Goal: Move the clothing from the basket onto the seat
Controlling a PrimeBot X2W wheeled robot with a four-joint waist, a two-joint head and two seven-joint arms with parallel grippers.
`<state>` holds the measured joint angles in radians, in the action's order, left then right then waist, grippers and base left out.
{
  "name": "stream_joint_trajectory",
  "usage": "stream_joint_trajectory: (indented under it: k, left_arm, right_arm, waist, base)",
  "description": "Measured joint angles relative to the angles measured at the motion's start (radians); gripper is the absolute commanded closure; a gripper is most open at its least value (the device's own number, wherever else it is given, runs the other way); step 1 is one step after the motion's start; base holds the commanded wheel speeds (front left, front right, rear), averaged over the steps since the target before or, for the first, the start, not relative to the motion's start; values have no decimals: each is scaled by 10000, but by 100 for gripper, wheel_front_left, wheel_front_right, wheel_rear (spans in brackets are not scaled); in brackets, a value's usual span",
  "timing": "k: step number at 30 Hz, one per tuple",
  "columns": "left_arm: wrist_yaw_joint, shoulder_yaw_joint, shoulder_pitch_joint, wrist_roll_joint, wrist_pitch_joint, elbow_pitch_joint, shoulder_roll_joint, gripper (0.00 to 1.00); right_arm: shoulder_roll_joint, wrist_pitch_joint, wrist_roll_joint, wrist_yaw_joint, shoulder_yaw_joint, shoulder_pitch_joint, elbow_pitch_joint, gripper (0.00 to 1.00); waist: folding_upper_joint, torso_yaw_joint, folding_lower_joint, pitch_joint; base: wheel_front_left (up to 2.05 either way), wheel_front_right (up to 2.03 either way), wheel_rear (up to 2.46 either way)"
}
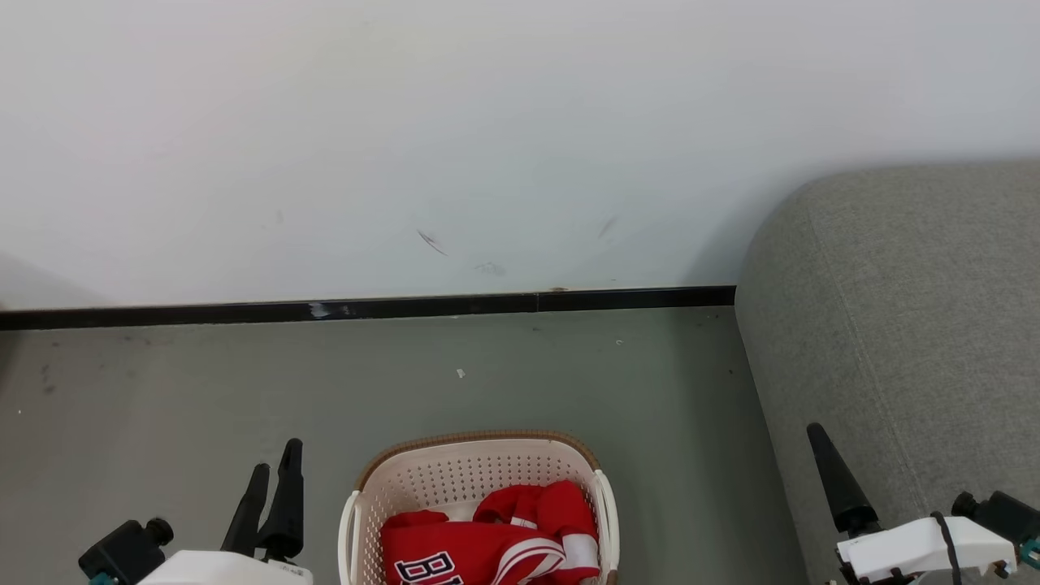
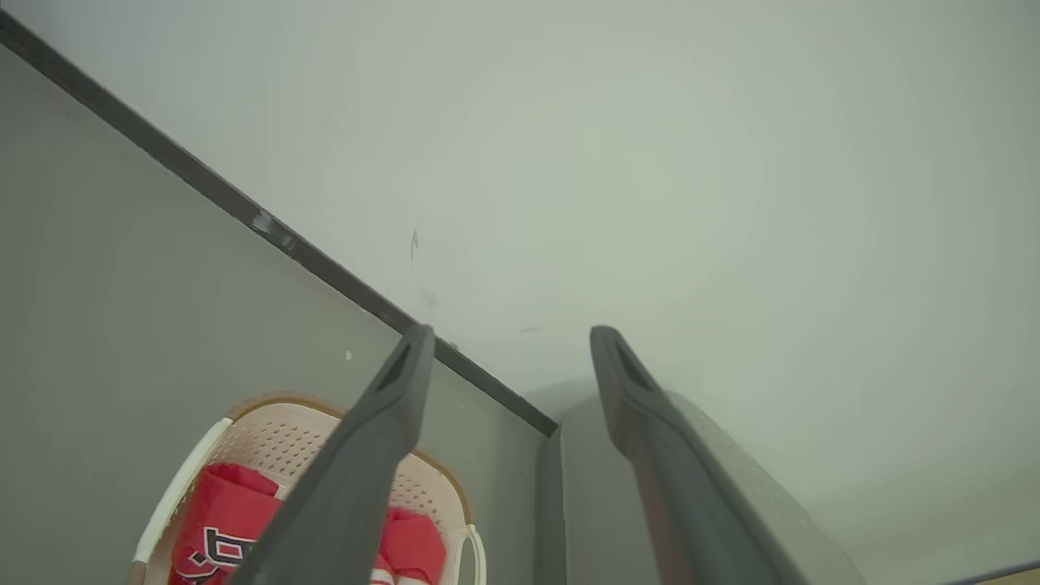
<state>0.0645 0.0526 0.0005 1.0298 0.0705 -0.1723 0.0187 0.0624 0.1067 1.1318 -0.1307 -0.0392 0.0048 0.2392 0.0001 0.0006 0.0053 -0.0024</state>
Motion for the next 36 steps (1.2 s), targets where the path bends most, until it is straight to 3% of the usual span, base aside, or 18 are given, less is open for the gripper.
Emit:
stream_joint_trajectory:
  k: [12, 36]
  left_arm:
    - [-290, 527, 1, -2623, 403, 372, 163, 0]
    - [-1419, 1189, 304, -6732, 1306, 382, 219, 0]
  right_arm:
    - [-35, 303, -2345, 0, -82, 96, -117, 0]
    - [-140, 1007, -6573, 0, -228, 167, -230, 0]
  waist:
    - [0, -7, -39, 54]
    - [0, -50, -46, 16]
  base:
    - [0, 0, 0]
    - [0, 0, 0]
